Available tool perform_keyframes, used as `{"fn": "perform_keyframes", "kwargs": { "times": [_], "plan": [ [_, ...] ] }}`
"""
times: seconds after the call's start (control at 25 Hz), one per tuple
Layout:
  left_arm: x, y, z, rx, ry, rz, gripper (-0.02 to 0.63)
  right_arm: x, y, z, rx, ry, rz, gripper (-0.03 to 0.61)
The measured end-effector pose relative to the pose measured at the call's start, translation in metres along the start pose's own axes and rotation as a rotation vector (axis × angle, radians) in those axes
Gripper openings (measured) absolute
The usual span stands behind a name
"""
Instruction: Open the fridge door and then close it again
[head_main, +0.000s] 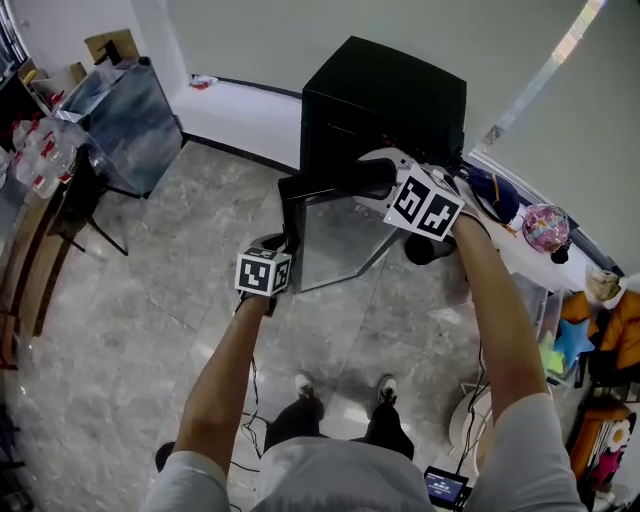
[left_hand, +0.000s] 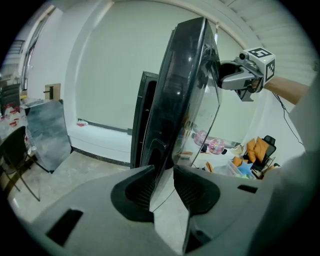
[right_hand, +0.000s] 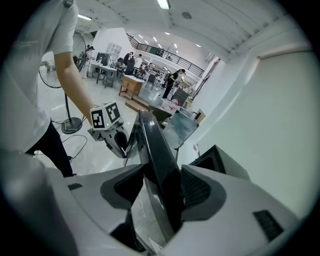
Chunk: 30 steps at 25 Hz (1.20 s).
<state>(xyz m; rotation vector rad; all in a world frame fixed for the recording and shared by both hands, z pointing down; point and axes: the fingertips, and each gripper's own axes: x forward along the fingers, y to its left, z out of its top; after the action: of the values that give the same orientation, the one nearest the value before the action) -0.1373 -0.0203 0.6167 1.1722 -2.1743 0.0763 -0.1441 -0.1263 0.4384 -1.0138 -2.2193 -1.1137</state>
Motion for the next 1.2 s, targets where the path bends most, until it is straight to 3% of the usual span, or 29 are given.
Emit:
{"fn": "perform_keyframes", "kwargs": {
  "times": [0.52, 1.2],
  "plan": [
    [-0.026, -0.061, -0.040, -0.074, 0.006, 0.084, 0.098, -0.033, 0.042, -0.004, -0.101, -0.072, 0.070, 0.242],
    [-0.045, -0.192, -0.099, -0.095, 0.043, 0.152, 0.061, -0.103, 0.107, -0.033, -0.258, -0.119, 0.115, 0.264]
  ]
}}
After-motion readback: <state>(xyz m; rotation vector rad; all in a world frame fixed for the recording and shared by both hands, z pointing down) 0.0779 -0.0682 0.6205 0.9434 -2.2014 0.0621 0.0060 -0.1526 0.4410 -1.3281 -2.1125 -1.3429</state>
